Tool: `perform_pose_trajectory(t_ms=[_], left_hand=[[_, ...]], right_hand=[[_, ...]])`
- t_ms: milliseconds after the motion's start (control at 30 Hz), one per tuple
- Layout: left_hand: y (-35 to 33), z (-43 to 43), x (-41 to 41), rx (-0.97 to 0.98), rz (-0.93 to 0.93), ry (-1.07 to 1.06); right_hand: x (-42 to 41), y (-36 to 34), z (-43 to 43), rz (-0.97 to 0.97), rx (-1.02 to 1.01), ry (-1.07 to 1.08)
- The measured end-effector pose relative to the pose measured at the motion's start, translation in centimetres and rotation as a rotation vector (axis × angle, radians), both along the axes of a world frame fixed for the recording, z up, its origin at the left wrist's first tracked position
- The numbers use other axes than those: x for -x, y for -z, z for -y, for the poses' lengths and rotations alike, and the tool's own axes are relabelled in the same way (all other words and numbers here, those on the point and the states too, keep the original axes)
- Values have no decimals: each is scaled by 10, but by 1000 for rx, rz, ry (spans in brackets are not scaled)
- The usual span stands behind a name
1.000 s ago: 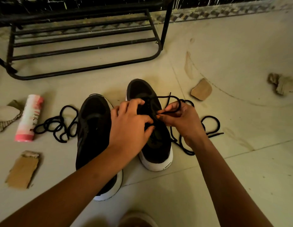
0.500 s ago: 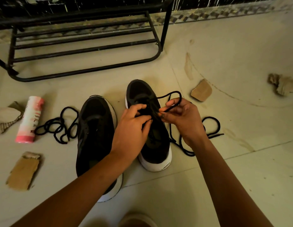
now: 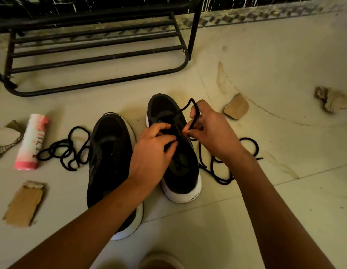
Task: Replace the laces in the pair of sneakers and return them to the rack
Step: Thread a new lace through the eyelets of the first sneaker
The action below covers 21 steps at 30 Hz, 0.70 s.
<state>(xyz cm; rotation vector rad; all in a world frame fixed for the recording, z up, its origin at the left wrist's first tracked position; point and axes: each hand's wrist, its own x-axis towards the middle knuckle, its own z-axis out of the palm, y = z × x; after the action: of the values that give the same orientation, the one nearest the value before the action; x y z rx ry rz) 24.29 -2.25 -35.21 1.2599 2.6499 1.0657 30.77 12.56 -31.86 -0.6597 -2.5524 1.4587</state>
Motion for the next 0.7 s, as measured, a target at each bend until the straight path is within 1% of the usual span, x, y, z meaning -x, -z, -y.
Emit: perform_pose_trajectory(t_ms=[100,300,467,600,700], left_hand=[[1,-1,-1,-9,20,-21],[3,-1,0,5,46,-31],[1,-2,0,0,62,-52],[0,-5,-4,-7,100,-143],[-1,-6,-8,-39,166,-199]], right_hand=[[0,-1,-1,12,22,-9],[1,7,5,-59,325,59],[-1,12,7,-93,440,169],[-3,19,10,-115,563,237],[-6,24,13,-149,642,280]])
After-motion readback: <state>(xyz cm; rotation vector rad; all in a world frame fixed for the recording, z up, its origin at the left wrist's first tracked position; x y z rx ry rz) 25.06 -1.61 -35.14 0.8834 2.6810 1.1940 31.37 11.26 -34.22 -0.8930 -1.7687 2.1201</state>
